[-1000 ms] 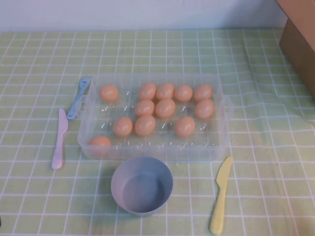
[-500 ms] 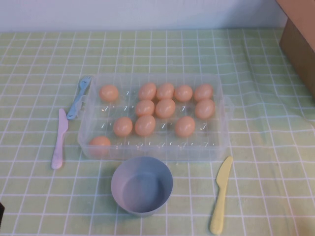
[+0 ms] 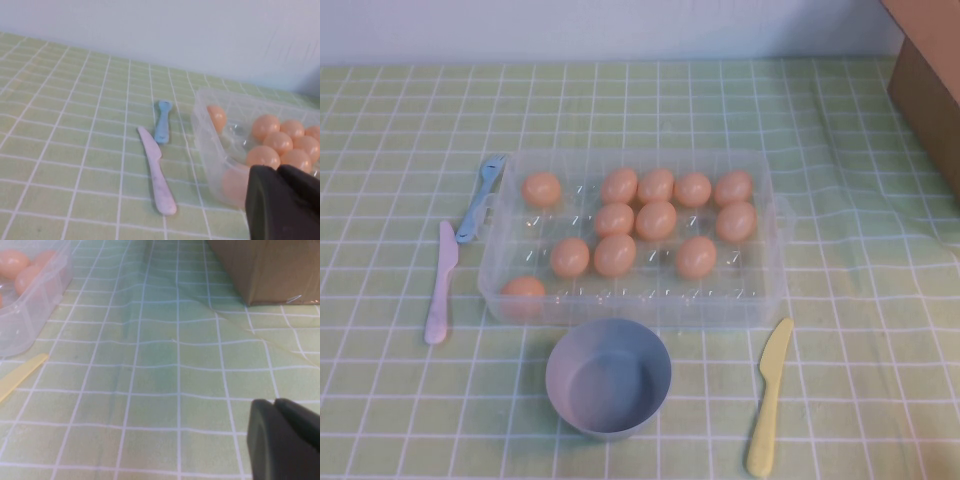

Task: Take an egg out of the egg box

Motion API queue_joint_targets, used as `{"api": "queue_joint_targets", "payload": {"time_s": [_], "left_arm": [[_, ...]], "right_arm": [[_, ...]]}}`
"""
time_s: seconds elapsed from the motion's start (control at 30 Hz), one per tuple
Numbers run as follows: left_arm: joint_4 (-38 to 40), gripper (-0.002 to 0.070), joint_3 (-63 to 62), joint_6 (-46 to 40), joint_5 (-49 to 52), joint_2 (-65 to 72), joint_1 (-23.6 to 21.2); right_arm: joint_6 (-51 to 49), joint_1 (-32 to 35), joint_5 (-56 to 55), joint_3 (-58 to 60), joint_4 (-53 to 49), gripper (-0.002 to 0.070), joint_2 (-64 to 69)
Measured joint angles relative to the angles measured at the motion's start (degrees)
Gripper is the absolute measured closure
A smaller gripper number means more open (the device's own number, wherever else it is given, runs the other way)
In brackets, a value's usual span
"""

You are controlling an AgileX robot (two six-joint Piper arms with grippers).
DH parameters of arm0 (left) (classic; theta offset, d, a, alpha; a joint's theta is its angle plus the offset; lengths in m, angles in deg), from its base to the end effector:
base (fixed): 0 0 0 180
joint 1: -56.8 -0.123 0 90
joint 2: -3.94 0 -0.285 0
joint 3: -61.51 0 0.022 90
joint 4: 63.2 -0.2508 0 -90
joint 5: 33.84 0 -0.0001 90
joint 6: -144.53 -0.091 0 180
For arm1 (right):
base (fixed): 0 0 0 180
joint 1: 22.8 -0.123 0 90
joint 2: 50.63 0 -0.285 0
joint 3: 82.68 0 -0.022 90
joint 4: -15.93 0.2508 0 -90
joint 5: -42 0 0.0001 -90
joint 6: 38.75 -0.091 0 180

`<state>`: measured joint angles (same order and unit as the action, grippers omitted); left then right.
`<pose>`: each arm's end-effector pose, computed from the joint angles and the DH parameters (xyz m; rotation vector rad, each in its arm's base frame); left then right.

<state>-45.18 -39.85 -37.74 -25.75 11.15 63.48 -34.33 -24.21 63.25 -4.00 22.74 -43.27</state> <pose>0.0557 -0.0105 0.1931 -0.0940 1.6404 -0.3332 0.0528 0.0052 0.1719 -0.0212 1.8706 0.0804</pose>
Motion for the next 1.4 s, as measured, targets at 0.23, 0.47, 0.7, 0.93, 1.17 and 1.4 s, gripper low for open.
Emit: {"api": "queue_joint_targets", "payload": {"time_s": [0.23, 0.47, 0.7, 0.93, 1.17, 1.4], "left_arm": [[3.17, 0.068, 0.0, 0.1, -3.84, 0.0, 0.0], [4.38, 0.0679, -3.15, 2.27, -2.08, 1.16, 0.0], [4.15, 0.068, -18.25, 1.92, 11.2, 18.76, 0.0], [3.48, 0.068, -32.89, -6.93, 24.93, 39.0, 0.0], [3.35, 0.068, -48.85, -15.57, 35.85, 58.39, 0.12], [-0.11, 0.068, -62.6, -16.97, 39.41, 74.66, 6.22]], "right_arm": [[0.0, 0.0, 0.0, 0.0, 0.0, 0.0694, 0.0], [0.0, 0.0, 0.0, 0.0, 0.0, 0.0694, 0.0], [0.0, 0.0, 0.0, 0.0, 0.0, 0.0694, 0.0], [0.0, 0.0, 0.0, 0.0, 0.0, 0.0694, 0.0], [0.0, 0.0, 0.0, 0.0, 0.0, 0.0694, 0.0], [0.0, 0.0, 0.0, 0.0, 0.0, 0.0694, 0.0]]}}
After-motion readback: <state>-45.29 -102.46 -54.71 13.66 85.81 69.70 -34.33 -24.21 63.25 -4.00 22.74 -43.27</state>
